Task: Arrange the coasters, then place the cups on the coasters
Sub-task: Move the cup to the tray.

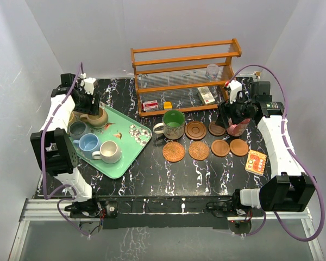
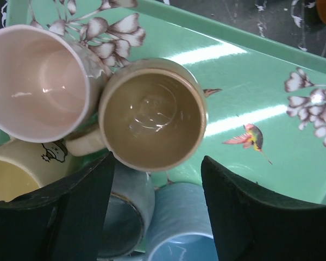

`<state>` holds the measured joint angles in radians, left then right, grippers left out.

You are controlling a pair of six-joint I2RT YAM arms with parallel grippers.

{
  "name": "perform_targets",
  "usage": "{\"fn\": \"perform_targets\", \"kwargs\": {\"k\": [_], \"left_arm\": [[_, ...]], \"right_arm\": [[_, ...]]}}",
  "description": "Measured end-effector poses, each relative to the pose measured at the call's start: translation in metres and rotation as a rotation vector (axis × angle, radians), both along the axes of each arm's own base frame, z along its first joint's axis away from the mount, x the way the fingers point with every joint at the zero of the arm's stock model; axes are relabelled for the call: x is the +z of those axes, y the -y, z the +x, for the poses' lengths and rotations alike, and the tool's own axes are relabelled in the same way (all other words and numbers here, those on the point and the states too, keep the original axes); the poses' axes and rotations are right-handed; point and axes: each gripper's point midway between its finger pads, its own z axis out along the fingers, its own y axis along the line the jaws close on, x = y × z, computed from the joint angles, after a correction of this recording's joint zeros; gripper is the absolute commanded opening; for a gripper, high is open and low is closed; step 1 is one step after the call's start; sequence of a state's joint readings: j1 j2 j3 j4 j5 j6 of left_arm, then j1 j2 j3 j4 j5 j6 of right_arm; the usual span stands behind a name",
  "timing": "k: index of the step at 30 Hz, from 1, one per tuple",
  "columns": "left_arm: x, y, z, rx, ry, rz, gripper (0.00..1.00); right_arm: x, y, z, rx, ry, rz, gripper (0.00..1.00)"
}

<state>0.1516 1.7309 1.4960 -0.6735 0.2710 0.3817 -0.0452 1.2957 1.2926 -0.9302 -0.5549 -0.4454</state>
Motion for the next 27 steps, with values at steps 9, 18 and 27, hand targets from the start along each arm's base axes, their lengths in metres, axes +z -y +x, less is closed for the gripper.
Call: {"fn": "perform_targets", "kwargs": {"k": [9,18,27], "left_arm": [[-0.016,-0.01,0.022,0.035,-0.02,0.027,0.59],[-0.03,-0.013,0.031,0.054,-0.04,0.027,0.57],[-0.03,-0.016,0.034,0.07,-0.034,0.033,0.56]], "right_arm": [[-0.005,0.001,-0.001,-0.004,-0.01,-0.001,0.7],[-0.012,0.002,-0.003,-0.009,-0.019,-0.006,0.7],[-0.013,0.002,-0.003,-0.011,-0.018,-0.009,0.7]]}}
